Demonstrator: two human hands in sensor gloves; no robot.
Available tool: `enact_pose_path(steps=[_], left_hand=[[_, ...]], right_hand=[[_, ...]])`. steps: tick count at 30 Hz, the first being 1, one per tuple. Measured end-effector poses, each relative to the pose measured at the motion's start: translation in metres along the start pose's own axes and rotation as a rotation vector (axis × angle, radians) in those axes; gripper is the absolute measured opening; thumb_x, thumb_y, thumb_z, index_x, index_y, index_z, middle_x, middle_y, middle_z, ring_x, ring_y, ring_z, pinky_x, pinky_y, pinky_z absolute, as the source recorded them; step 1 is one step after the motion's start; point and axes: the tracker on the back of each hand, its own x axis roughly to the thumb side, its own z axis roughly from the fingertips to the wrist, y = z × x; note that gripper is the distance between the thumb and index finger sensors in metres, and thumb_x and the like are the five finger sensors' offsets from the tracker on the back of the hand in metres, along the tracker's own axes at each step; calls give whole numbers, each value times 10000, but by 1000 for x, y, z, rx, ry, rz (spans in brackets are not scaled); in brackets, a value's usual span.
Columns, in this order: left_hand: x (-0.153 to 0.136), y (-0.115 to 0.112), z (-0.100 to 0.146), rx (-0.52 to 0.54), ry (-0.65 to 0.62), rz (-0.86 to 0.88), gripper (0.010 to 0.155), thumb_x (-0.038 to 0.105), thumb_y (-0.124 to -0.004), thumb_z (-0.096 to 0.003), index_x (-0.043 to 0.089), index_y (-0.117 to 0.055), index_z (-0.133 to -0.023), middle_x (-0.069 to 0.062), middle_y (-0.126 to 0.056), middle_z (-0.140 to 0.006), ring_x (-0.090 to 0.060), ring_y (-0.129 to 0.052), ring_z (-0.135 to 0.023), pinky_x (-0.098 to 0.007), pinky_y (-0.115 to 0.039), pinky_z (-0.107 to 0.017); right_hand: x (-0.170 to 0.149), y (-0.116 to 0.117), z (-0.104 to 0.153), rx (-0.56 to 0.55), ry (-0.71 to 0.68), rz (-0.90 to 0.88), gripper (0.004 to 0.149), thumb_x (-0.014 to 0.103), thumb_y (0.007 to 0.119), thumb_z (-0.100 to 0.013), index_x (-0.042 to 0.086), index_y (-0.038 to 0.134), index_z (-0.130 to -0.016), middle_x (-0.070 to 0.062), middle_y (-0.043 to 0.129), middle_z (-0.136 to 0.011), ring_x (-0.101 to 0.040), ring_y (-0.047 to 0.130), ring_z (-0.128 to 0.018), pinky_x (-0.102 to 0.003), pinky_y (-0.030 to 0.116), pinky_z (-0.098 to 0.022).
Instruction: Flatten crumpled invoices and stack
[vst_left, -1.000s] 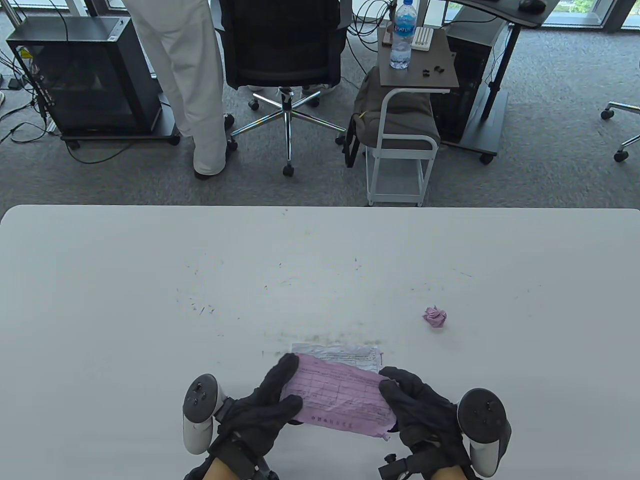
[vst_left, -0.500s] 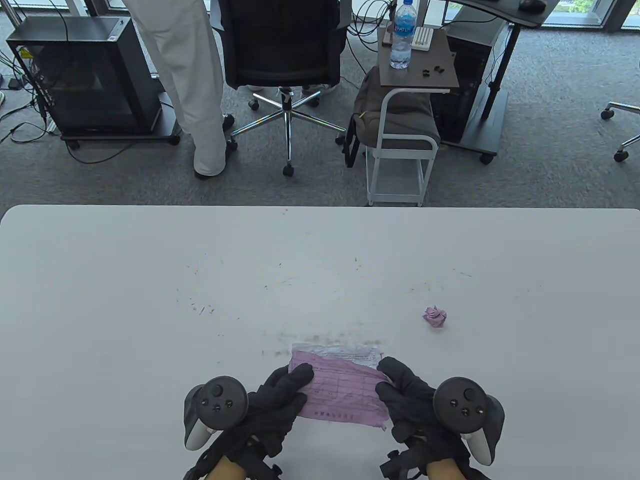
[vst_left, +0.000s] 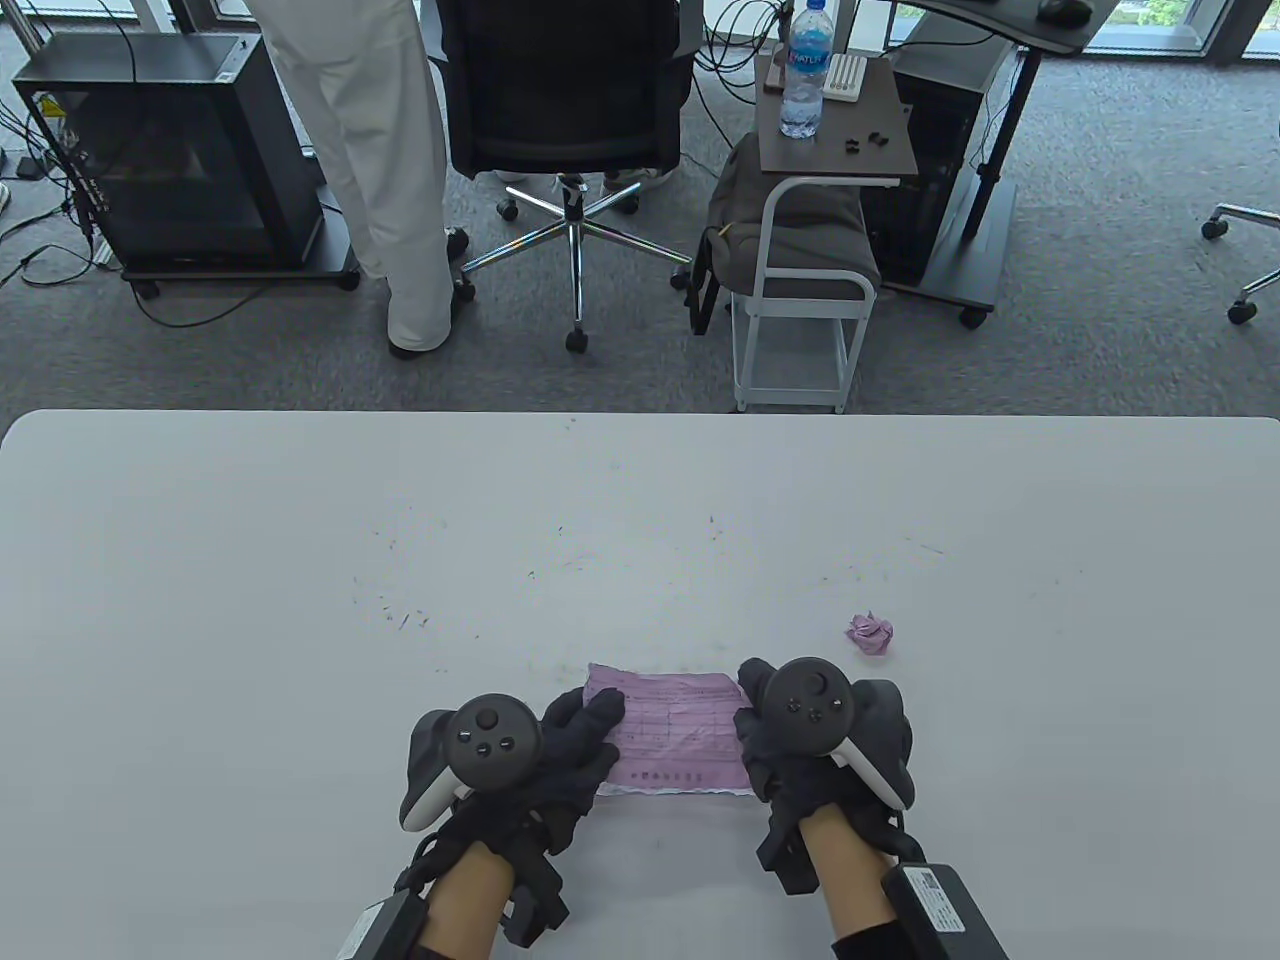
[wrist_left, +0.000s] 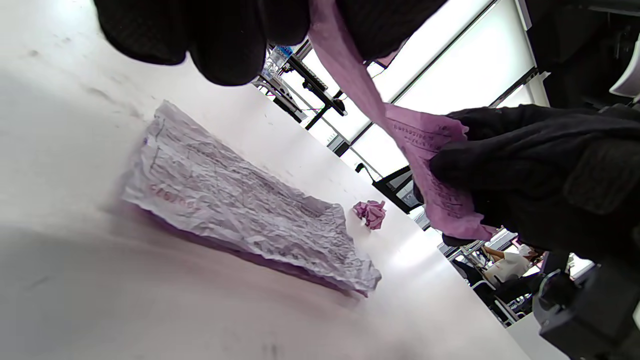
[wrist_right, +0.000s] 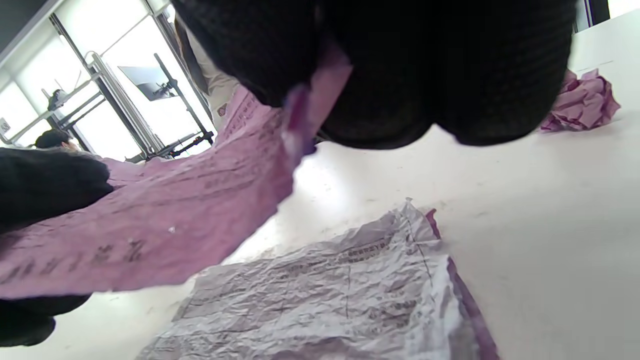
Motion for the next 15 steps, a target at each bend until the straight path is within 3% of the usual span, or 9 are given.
enact_pose_path(steps=[6, 15], left_hand=[[-17, -12, -22, -96, 72, -153, 544, 224, -704, -598, 75, -549, -1097, -185, -417, -1100, -548, -598, -937, -632, -624, -628], [-30, -32, -30, -182, 134, -247, 562, 232, -706, -598, 99, -517, -1110, -151, -359, -1115, -597, -375, -968, -651, -502, -665]], right_hand=[[-7, 31, -23, 62, 37, 85, 543, 190, 816, -495, 44, 600, -971, -187, 883, -746, -256, 951, -475, -456, 882, -362], [-1, 68, -35, 129, 2, 317, 550, 192, 822, -493, 51, 594, -974, -175, 887, -745, -254, 945, -487, -455, 880, -369]])
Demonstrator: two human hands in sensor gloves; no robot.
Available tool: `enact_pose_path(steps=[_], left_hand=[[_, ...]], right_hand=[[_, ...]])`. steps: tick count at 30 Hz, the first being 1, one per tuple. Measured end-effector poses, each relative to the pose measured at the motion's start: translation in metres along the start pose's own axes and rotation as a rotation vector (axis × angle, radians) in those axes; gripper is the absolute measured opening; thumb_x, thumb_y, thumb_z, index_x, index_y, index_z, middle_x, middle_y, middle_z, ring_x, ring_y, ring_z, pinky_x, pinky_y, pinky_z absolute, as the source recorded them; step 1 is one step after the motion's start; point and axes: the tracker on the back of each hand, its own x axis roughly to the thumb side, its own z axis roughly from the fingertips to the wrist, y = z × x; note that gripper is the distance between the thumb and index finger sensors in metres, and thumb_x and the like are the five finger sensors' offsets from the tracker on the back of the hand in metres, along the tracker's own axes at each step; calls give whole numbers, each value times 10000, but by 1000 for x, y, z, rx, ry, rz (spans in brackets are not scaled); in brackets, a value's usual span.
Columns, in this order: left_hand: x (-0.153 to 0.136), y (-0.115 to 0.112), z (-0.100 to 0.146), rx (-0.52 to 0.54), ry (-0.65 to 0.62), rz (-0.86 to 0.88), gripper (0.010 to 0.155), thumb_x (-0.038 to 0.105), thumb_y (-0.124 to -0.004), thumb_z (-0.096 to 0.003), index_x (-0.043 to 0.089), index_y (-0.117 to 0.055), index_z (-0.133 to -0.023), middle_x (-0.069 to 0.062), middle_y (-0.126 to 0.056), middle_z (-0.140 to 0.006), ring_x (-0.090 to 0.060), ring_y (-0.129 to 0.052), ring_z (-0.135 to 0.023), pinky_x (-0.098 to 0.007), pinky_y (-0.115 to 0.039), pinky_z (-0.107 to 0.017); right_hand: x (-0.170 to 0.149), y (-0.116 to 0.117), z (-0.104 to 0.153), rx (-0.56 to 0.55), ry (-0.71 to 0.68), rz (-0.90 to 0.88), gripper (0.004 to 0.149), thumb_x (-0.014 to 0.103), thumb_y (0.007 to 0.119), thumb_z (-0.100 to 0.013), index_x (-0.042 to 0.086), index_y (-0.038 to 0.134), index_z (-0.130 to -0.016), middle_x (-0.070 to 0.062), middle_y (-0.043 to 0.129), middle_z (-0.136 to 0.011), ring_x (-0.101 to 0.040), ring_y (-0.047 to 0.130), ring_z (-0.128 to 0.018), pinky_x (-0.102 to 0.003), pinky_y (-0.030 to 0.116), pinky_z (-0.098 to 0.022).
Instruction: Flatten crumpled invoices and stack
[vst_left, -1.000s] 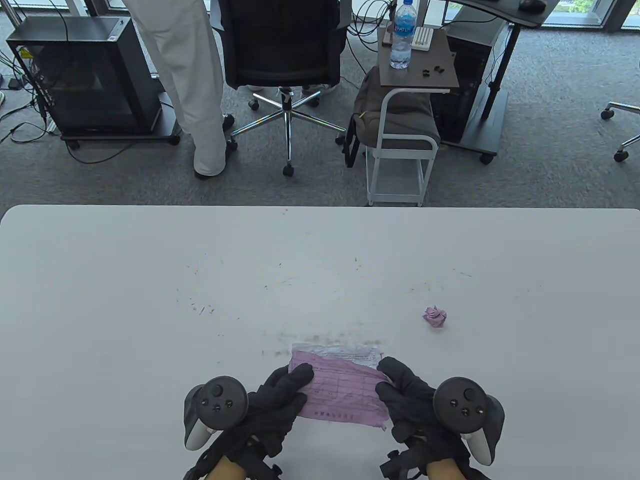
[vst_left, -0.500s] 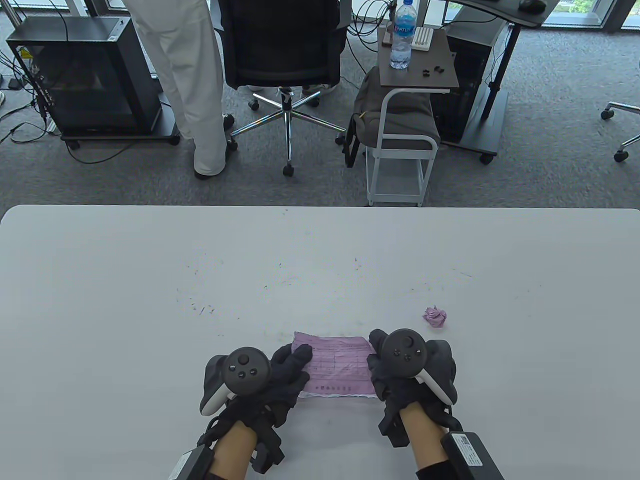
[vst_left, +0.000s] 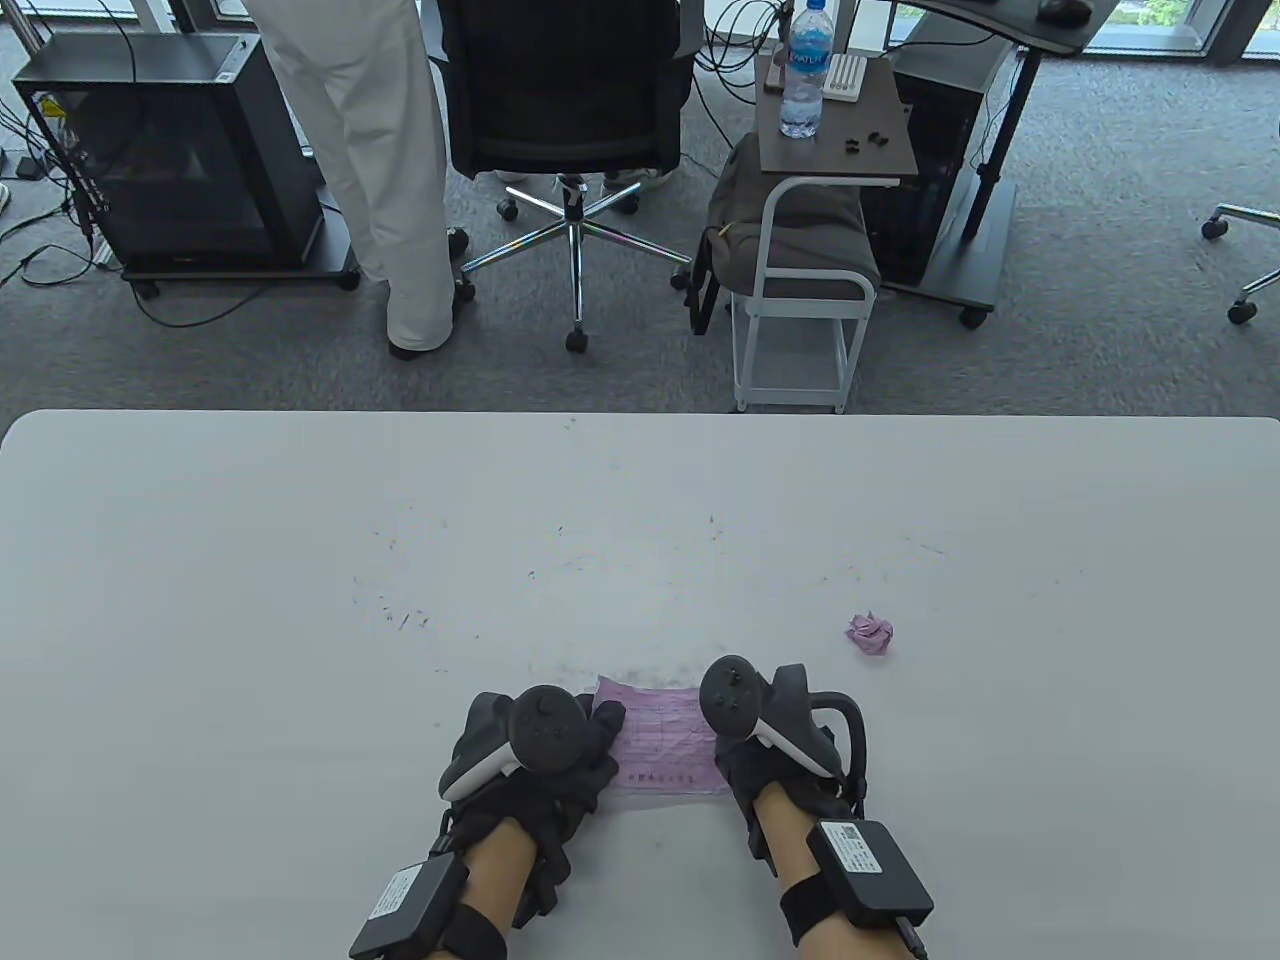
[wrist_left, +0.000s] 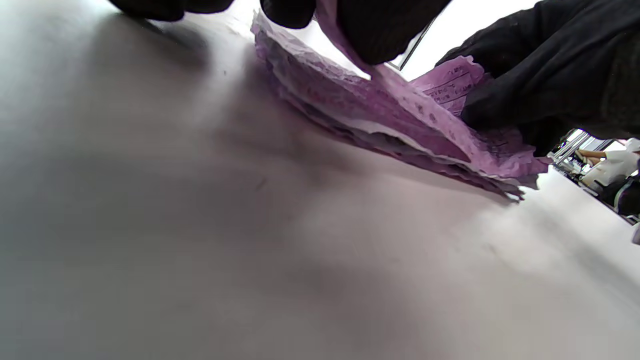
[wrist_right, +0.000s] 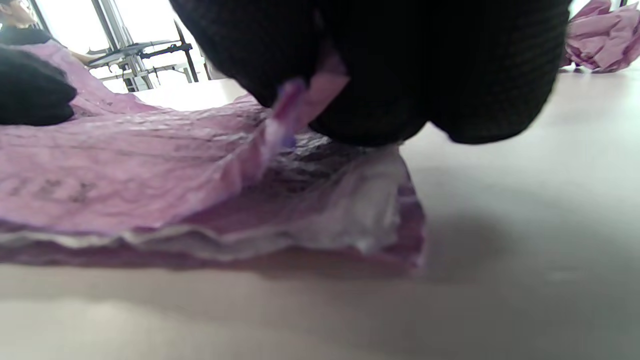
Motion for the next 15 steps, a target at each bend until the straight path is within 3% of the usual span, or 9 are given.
enact_pose_path(steps=[4, 9, 15], left_hand=[[-2, -6, -4, -18, 29, -87, 557, 230, -702, -596, 118, -516, -1109, -135, -349, -1108, -575, -344, -961, -635, -455, -674], [-4, -10, -3, -81, 98, -197, 588, 283, -708, -596, 187, -458, -1119, -173, -208, -1109, -586, -264, -958, -644, -399, -678], [-9, -7, -1, -95, 86, -110, 619, 352, -700, -593, 207, -434, -1132, -237, -124, -1096, -608, -237, -964, -651, -378, -674]], right_hand=[[8, 8, -1, -18, -28, 94, 538, 194, 821, -494, 61, 604, -968, -177, 891, -720, -243, 940, -483, -449, 881, -368], [17, 12, 1, -24, -36, 228, 551, 222, 835, -492, 66, 605, -967, -146, 889, -717, -228, 941, -471, -436, 883, -360], [17, 5, 5, -41, 29, 458, 646, 348, 839, -490, 87, 548, -1003, -179, 821, -828, -275, 923, -549, -469, 861, -407]])
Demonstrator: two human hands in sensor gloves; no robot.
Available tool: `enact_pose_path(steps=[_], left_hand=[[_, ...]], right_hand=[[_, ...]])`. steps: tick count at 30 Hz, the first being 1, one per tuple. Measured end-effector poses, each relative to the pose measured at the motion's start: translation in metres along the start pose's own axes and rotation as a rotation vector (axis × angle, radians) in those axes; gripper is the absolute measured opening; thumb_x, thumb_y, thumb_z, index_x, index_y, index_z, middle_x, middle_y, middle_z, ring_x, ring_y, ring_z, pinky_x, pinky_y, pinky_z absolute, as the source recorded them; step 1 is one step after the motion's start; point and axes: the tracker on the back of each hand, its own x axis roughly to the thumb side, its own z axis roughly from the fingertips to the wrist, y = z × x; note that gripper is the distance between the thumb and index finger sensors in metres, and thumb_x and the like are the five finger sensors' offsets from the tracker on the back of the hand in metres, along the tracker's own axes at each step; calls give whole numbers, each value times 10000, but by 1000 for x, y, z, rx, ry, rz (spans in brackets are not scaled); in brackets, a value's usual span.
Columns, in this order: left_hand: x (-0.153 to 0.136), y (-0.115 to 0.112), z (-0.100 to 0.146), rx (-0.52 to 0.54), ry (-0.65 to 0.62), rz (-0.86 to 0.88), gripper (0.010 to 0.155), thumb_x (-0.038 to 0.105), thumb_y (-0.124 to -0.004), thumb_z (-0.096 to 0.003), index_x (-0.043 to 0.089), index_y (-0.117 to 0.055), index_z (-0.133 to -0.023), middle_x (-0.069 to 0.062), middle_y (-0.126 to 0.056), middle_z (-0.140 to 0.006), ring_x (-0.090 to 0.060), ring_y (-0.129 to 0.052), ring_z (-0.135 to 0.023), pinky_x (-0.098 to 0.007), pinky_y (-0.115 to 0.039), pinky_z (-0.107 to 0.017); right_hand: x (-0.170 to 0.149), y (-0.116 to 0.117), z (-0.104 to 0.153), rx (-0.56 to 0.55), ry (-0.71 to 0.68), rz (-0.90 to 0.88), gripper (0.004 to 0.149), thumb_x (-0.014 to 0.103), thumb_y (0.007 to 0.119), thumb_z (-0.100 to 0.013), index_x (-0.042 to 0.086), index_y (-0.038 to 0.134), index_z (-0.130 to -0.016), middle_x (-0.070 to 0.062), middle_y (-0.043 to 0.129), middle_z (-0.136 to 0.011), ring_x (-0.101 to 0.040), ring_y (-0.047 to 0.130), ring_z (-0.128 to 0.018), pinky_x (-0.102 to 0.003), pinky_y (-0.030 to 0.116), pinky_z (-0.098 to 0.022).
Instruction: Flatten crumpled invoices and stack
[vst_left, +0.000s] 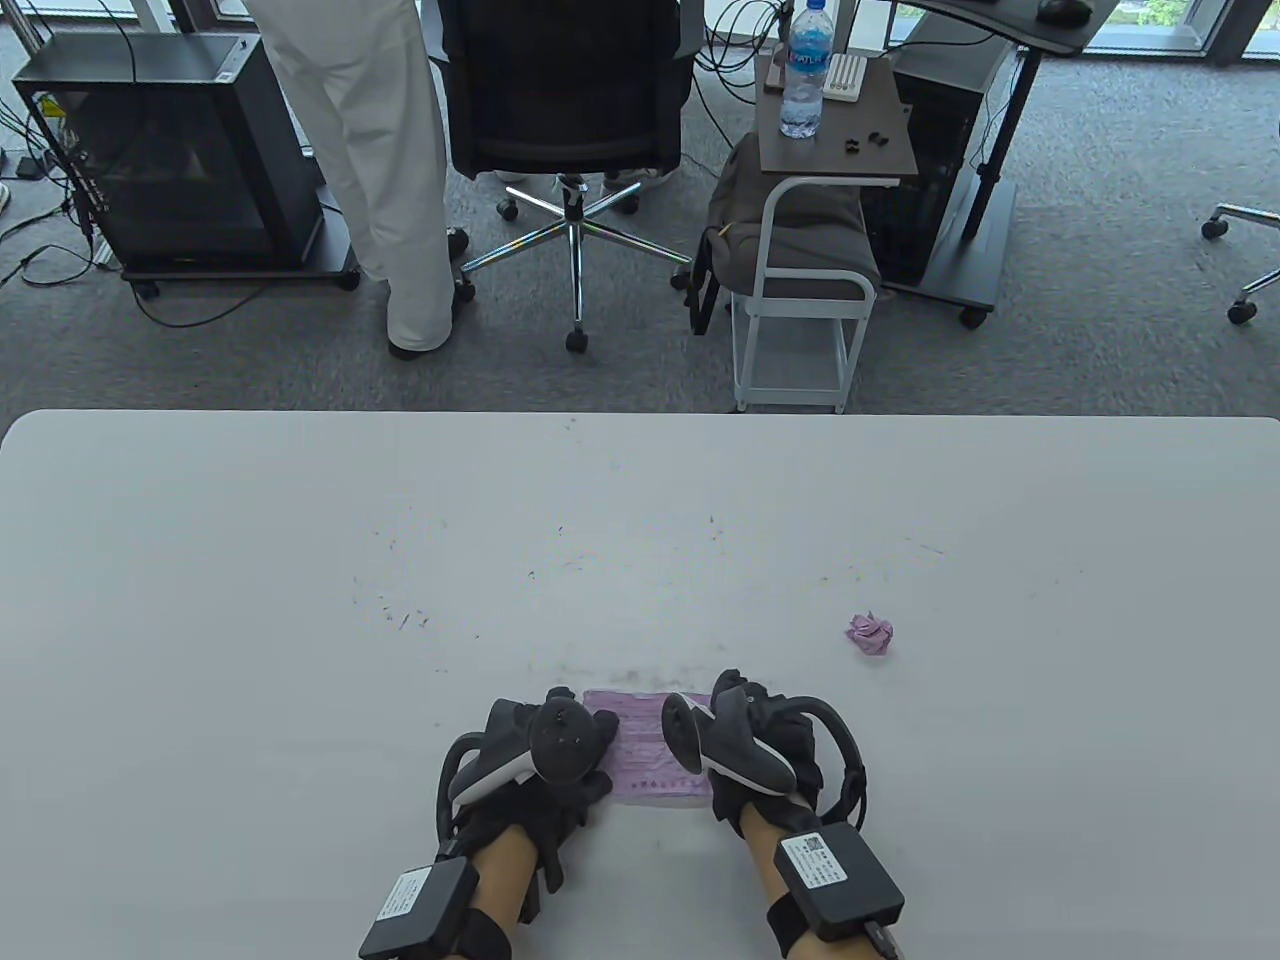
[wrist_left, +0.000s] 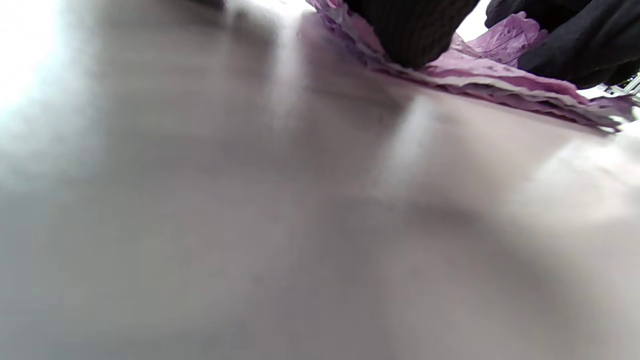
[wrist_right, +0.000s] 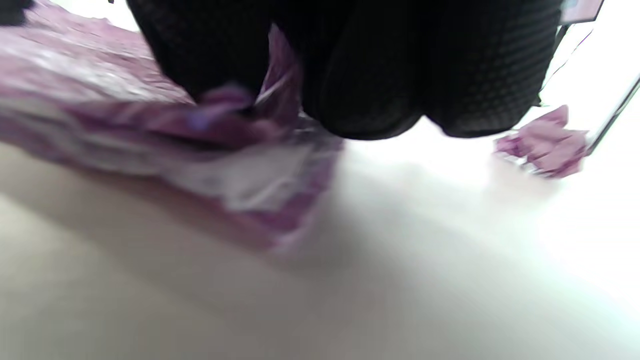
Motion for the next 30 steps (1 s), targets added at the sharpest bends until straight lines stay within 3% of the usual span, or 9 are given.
enact_pose_path(steps=[3, 5, 10, 15, 19, 20, 24, 28, 30], left_hand=[[-6, 5, 5, 39, -8, 59, 647, 371, -699, -591, 171, -416, -1137, -233, -129, -1098, -598, -283, -978, -646, -411, -680], [-8, 12, 11, 67, -16, 58, 659, 381, -703, -588, 159, -413, -1136, -226, -134, -1098, -581, -302, -988, -659, -443, -680], [11, 40, 49, 204, -49, -80, 684, 415, -693, -589, 140, -395, -1139, -233, -177, -1099, -576, -303, -994, -662, -457, -675], [33, 41, 89, 281, -100, -21, 685, 434, -685, -596, 149, -395, -1147, -233, -190, -1115, -596, -226, -1008, -702, -408, -675], [38, 34, 109, 429, -66, -158, 689, 446, -685, -593, 139, -407, -1143, -235, -191, -1112, -599, -221, -999, -704, -409, -671], [37, 33, 109, 424, -63, -165, 692, 447, -684, -593, 137, -402, -1144, -235, -188, -1111, -598, -218, -999, -707, -402, -669], [29, 28, 106, 408, -75, -94, 683, 437, -686, -593, 129, -418, -1140, -241, -198, -1106, -598, -233, -994, -707, -402, -666], [37, 27, 99, 383, -95, -133, 684, 441, -685, -593, 138, -412, -1142, -229, -192, -1110, -588, -240, -1001, -704, -408, -672], [38, 26, 99, 377, -100, -119, 684, 441, -687, -592, 138, -416, -1142, -230, -190, -1110, -586, -246, -1002, -699, -414, -674]], right_hand=[[-24, -8, 1, 2, 68, 94, 649, 399, 806, -505, 113, 526, -1016, -212, 739, -917, -316, 886, -651, -486, 844, -448], [-46, -10, 0, -8, 111, 70, 650, 398, 800, -509, 110, 518, -1019, -246, 682, -954, -360, 852, -705, -487, 836, -459], [-99, -2, -15, 89, 222, -63, 720, 406, 780, -523, 112, 389, -1050, -322, 477, -1036, -474, 704, -832, -524, 786, -514], [-119, 5, -40, 124, 195, -128, 728, 409, 769, -529, 151, 343, -1060, -334, 402, -1060, -511, 631, -881, -543, 766, -536], [-125, 9, -59, 113, 226, -162, 715, 396, 754, -538, 185, 320, -1065, -344, 345, -1081, -553, 566, -905, -563, 745, -548], [-126, 10, -61, 110, 233, -164, 701, 384, 751, -539, 197, 326, -1065, -347, 328, -1085, -557, 560, -906, -566, 739, -552], [-130, 27, -71, 193, 252, -183, 632, 346, 716, -553, 226, 355, -1058, -324, 336, -1094, -532, 609, -898, -548, 747, -554], [-125, 40, -71, 192, 211, -201, 498, 284, 726, -542, 185, 559, -1000, -278, 657, -986, -421, 808, -775, -459, 832, -480], [-122, 39, -67, 121, 195, -122, 469, 270, 768, -516, 161, 641, -954, -244, 749, -919, -381, 878, -691, -402, 877, -438]])
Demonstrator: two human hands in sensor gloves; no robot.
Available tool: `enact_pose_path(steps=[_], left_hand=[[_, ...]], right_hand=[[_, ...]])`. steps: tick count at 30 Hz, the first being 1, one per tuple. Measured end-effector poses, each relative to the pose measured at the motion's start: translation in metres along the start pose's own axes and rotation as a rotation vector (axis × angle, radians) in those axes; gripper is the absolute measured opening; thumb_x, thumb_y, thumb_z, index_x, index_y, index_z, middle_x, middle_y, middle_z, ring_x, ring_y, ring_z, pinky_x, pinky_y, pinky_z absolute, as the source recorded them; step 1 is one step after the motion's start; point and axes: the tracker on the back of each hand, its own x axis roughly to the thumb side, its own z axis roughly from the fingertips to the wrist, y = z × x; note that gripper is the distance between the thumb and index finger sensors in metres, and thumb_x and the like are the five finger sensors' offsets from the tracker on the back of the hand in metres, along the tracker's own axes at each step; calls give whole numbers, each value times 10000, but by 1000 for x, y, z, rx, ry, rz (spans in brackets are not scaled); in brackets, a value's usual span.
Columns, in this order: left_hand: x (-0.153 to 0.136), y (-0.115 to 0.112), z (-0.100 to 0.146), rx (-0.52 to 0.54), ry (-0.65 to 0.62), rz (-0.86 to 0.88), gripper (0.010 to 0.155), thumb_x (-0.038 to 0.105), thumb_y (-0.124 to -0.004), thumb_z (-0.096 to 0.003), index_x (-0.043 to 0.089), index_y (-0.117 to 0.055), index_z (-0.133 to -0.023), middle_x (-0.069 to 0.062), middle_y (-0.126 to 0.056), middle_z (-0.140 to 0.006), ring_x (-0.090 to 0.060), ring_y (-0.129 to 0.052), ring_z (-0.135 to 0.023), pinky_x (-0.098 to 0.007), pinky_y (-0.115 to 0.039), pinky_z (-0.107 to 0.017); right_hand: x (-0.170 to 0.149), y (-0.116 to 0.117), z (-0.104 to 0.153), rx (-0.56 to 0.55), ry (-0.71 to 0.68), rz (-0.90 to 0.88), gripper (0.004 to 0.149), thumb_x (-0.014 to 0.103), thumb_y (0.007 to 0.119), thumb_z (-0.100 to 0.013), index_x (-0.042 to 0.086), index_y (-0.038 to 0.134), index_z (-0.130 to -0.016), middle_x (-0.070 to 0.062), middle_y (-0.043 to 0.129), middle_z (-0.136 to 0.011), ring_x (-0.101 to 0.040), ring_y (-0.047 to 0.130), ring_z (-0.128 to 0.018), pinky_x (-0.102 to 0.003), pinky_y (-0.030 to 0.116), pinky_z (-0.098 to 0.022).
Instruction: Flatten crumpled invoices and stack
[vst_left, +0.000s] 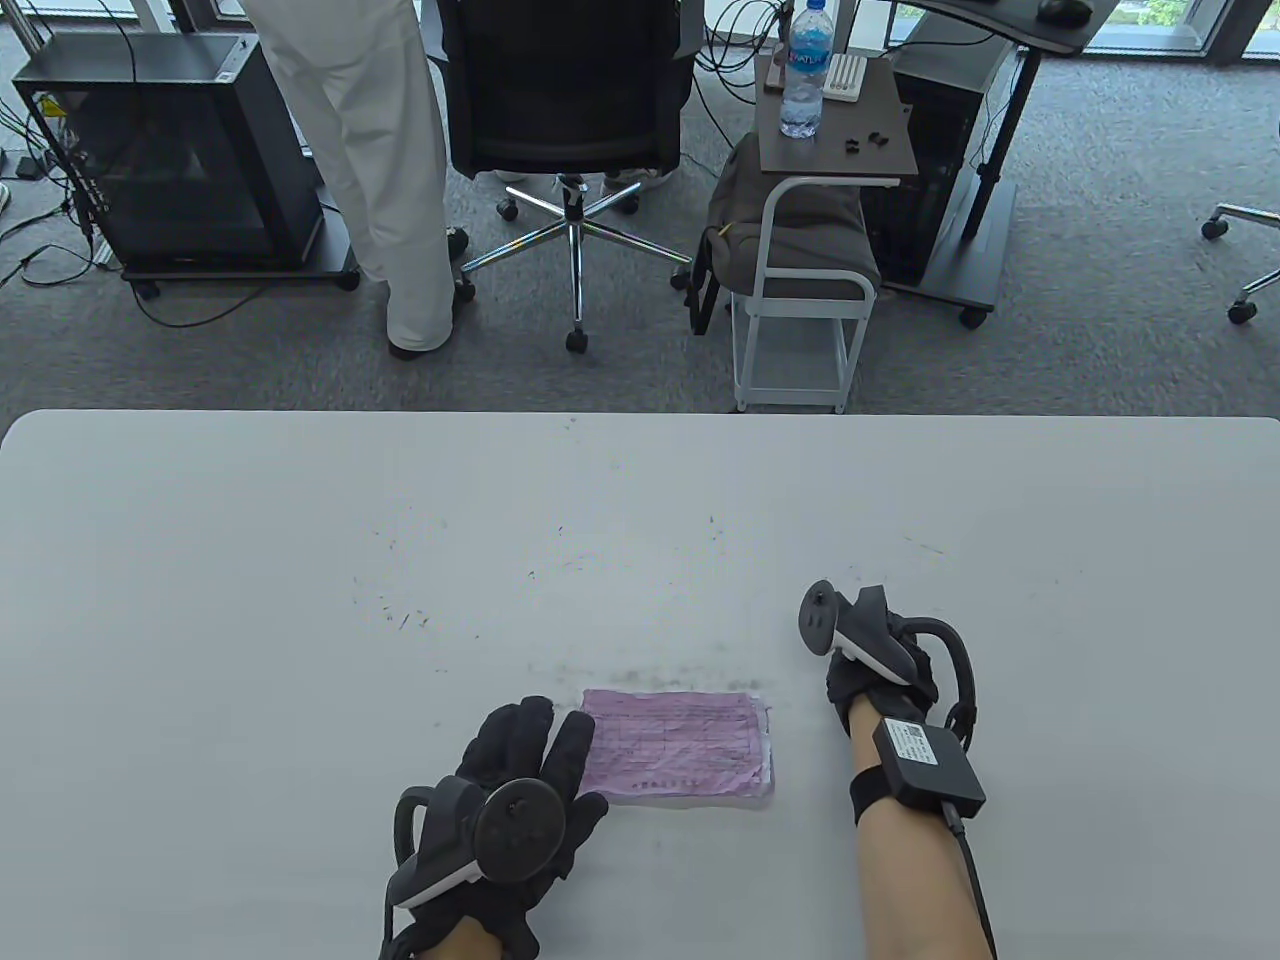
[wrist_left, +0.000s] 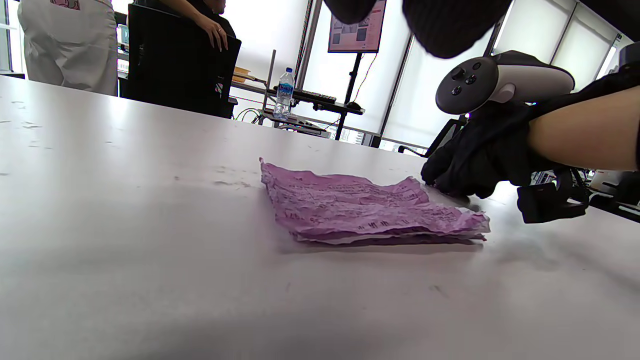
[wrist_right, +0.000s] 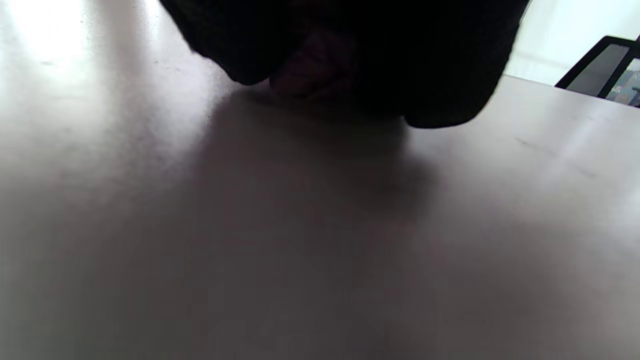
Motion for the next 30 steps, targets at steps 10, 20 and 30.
enact_pose_path(steps=[10, 20, 30], left_hand=[[-4, 2, 3, -26, -54, 112, 688, 438, -713, -585, 127, -449, -1139, -236, -226, -1114, -577, -327, -1002, -669, -483, -674], [8, 10, 6, 19, -168, 189, 737, 423, -779, -562, 118, -435, -1139, -234, -251, -1117, -548, -478, -987, -613, -601, -649], [32, 13, 11, 24, -357, 315, 794, 402, -813, -541, 136, -363, -1138, -241, -457, -1089, -370, -853, -795, -492, -783, -545]], right_hand=[[4, -49, 63, -162, -94, -127, 488, 282, 797, -506, 142, 656, -951, -224, 802, -889, -346, 924, -634, -383, 893, -391], [44, -98, 183, -323, -324, -635, 509, 260, 813, -505, 113, 646, -963, -249, 792, -894, -364, 921, -639, -391, 898, -396], [67, -65, 217, -131, -529, -1101, 596, 272, 862, -485, 63, 605, -980, -280, 760, -894, -351, 931, -633, -361, 915, -402]])
